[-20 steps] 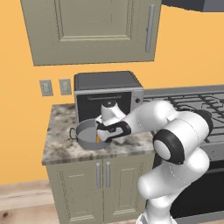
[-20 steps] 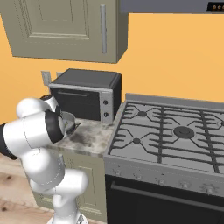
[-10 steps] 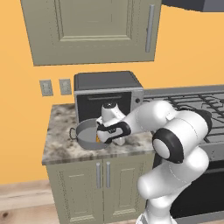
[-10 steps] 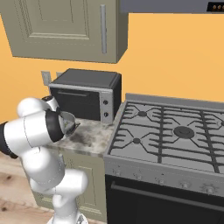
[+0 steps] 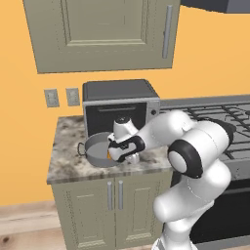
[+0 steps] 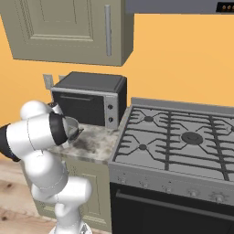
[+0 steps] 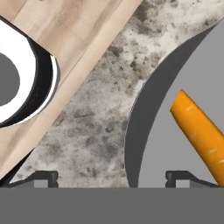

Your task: Turn on the sink faucet. Then move the carrot from the counter to the sink. Turn off the sink. Move the vegetable from the sink to the pot next to the stove. Finally move the pot to the rear left burner.

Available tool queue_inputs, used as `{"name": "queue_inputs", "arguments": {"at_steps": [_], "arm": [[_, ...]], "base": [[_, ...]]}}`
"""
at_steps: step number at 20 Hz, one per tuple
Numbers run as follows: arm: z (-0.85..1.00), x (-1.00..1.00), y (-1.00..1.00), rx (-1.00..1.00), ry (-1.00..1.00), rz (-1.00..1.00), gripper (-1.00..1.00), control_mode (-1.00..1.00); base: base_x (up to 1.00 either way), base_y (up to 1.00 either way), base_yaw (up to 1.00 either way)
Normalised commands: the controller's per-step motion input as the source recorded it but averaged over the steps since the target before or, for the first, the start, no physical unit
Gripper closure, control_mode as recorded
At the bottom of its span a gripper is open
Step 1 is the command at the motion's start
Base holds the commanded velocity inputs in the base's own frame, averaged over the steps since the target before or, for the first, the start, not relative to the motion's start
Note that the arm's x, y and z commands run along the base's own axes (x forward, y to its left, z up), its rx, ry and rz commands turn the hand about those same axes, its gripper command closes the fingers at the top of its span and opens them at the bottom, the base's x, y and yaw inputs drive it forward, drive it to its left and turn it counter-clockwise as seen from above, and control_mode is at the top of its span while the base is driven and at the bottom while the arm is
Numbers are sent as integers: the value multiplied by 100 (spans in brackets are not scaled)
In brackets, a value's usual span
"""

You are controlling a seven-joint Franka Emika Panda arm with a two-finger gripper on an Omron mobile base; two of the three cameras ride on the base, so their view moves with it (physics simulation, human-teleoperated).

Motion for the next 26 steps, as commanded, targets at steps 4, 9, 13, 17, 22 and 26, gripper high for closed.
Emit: {"name": "queue_inputs", "arguments": {"at_steps": [4, 9, 13, 17, 22, 26], "arm": [[-14, 0, 0, 0, 6, 0, 100, -100], [-2, 0, 0, 1, 0, 0, 100, -100], [0, -8, 0, 1, 0, -7, 100, -100], [15, -31, -23, 1, -6, -16, 100, -100], [50, -56, -40, 0, -10, -15, 100, -100], [50, -73, -48, 0, -12, -14, 100, -100]], "base": [[0, 0, 0], [0, 0, 0], [0, 0, 0], [0, 0, 0], [0, 0, 0], [0, 0, 0]]}}
